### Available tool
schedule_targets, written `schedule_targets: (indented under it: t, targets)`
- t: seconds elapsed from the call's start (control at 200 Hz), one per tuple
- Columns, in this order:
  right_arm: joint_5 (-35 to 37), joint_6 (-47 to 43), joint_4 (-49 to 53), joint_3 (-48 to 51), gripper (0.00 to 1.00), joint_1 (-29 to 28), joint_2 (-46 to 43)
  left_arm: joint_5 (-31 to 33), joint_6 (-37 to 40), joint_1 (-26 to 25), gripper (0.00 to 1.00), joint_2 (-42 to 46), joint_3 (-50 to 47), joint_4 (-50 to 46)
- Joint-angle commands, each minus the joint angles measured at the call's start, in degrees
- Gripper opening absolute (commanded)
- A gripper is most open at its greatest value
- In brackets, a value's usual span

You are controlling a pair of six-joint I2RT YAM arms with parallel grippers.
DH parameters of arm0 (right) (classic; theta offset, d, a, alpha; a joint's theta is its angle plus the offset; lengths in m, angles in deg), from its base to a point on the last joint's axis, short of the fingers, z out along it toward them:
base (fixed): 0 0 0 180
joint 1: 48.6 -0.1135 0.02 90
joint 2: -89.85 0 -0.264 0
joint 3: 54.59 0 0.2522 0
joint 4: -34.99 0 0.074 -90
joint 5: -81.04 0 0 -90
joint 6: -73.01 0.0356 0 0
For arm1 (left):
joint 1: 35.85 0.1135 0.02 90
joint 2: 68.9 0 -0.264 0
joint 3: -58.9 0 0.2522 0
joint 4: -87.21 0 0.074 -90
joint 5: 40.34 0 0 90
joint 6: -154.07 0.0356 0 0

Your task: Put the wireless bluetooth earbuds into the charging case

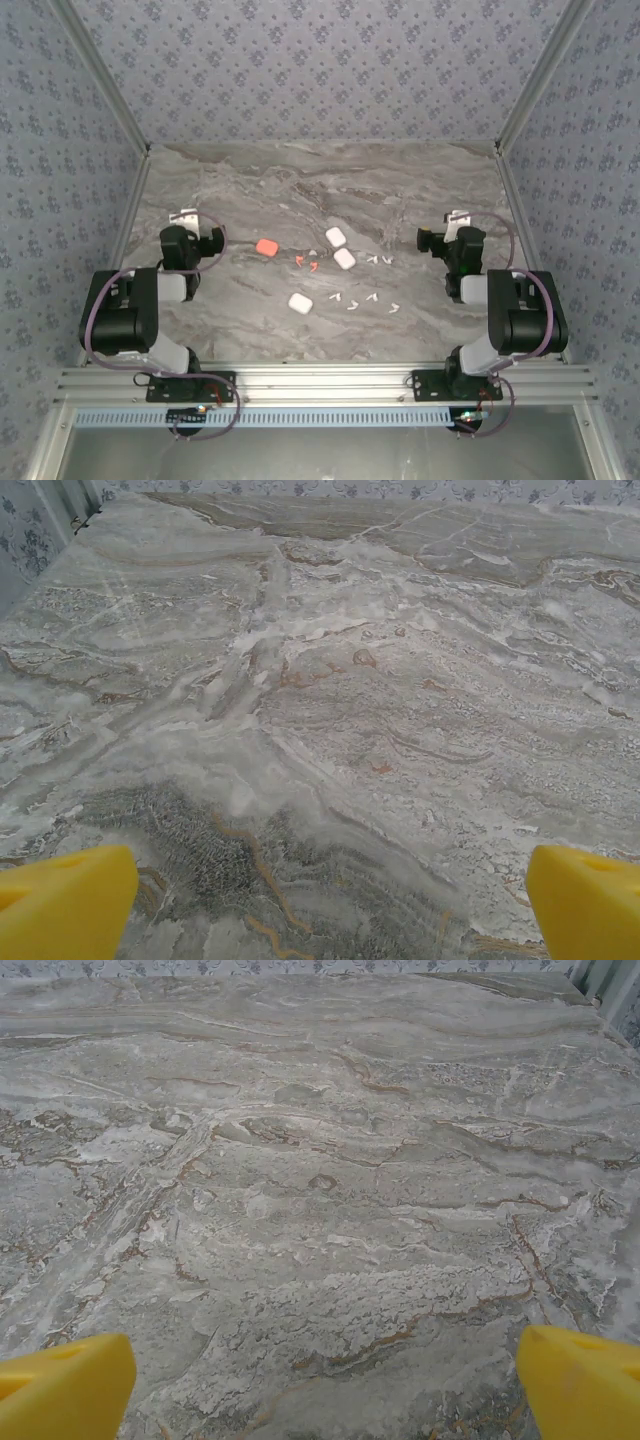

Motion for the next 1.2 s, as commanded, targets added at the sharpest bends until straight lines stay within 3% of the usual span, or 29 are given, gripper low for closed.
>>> schedule_targets:
  t: [0.0,0.52,0.59,0.785,0.914,1.024,1.194]
  targets:
    - [-0.4,0.7,0.2,-1.0,1.00,0.1,0.3,0.3,0.1,-0.4,0.99,0.1,0.6,0.0]
    - [1.2,1.7,1.1,-1.2,1.00,0.4,-0.4,0.0,-0.1,0.0,0.99,0.1,0.7,-0.1]
    - [3.5,2.6,4.6,-2.3,1.00,0.4,-2.6,4.7,-1.8,-0.4,0.99,1.7,1.2,-1.9]
    - [4.3,4.2,24.6,-7.9,1.00,0.1,-13.0,8.5,-6.0,-0.7,0.99,15.9,4.9,-20.4]
    - [2.8,5.6,39.3,-12.5,1.00,-2.7,-18.4,7.5,-19.8,-0.7,0.99,22.8,12.6,-42.4]
    - [2.4,7.8,51.1,-16.3,1.00,-6.8,-22.1,-0.5,-28.2,-0.9,0.99,24.0,18.9,-56.6]
    - [2.8,13.6,65.8,-21.2,1.00,-16.6,-24.4,-10.5,-34.4,-3.0,0.99,27.9,17.9,-62.7]
